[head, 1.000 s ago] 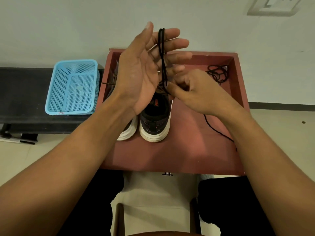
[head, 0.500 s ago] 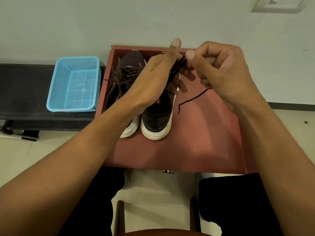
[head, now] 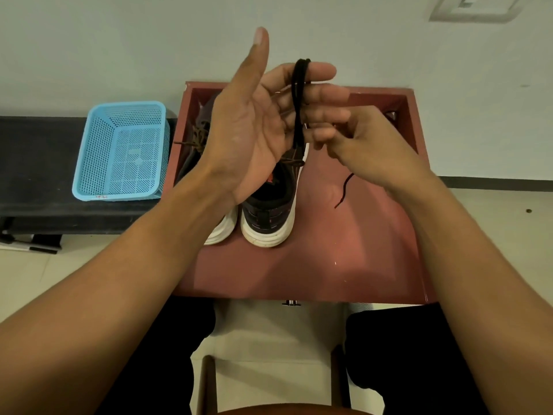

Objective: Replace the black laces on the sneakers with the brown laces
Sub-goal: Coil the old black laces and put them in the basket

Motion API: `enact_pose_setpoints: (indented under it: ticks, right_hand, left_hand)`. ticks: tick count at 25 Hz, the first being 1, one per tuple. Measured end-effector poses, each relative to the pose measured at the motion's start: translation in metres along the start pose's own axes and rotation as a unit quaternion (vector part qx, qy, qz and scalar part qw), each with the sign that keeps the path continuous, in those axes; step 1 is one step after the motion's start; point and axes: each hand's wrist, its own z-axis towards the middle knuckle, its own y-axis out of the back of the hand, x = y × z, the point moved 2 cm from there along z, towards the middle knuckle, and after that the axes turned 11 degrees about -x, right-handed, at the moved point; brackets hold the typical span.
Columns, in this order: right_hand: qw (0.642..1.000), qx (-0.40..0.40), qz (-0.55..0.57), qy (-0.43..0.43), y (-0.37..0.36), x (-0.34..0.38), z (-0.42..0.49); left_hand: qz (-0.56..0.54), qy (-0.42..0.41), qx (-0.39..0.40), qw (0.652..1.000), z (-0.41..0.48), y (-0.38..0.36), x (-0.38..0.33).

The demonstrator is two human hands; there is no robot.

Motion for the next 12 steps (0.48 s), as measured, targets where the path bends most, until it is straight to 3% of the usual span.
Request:
enact_pose_setpoints:
  ticks: [5, 8, 12]
  right_hand:
    - [0.995, 0.088, -0.051, 0.023, -0.018, 0.015, -0.005]
    - [0.991, 0.128, -0.027, 0.04, -0.016, 0.023, -0.009]
    - [0.992, 0.066, 0.066, 0.087, 0.0, 0.034, -0.01]
  left_hand:
    - [-0.013, -0.038, -0.054, 0.998, 0.001, 0.007, -0.006]
    - [0.067, -0.063, -0.083, 0.992, 0.002, 0.01, -0.007]
    - [0.227, -0.06, -0.09, 0.968, 0.001, 0.009, -0.002]
